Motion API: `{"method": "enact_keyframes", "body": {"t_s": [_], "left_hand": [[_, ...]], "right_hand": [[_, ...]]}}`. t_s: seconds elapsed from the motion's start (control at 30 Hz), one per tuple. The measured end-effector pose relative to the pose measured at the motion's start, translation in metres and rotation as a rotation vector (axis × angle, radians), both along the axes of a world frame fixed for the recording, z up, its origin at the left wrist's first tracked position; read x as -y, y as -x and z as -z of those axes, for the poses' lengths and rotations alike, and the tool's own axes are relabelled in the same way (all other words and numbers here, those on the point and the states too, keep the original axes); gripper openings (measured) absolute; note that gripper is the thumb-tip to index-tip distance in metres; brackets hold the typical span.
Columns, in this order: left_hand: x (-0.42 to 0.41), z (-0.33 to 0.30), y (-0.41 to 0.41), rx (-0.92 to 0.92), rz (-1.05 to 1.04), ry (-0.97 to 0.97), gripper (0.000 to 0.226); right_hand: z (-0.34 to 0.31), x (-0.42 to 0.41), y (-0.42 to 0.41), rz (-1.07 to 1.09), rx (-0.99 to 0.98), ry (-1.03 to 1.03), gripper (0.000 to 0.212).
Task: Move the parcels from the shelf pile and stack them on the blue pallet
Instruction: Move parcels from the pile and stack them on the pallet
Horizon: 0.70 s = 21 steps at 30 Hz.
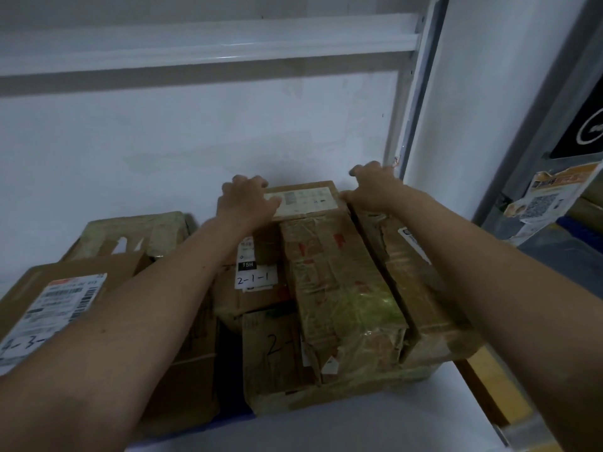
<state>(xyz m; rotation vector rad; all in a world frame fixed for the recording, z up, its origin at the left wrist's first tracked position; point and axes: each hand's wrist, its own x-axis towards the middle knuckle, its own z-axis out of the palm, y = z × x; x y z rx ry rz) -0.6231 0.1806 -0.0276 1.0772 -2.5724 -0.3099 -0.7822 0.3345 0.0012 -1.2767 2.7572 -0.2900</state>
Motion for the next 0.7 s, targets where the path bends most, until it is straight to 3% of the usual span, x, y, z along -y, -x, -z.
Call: {"method": "enact_keyframes", "body": {"t_s": [0.3,0.7], "left_hand": [[-0.01,-0.028,-0.09,0.295,-0.021,0.124,0.054],[-0.032,-0.055,-0.301,0.256,-0.249,0.068,0.05]], "right_hand": [[-0.017,0.038,-0.08,-0.314,0.02,-0.096,0.06],[-0.038,0.067,-0.279,-0.658,0.06,-0.077,0.065]]}}
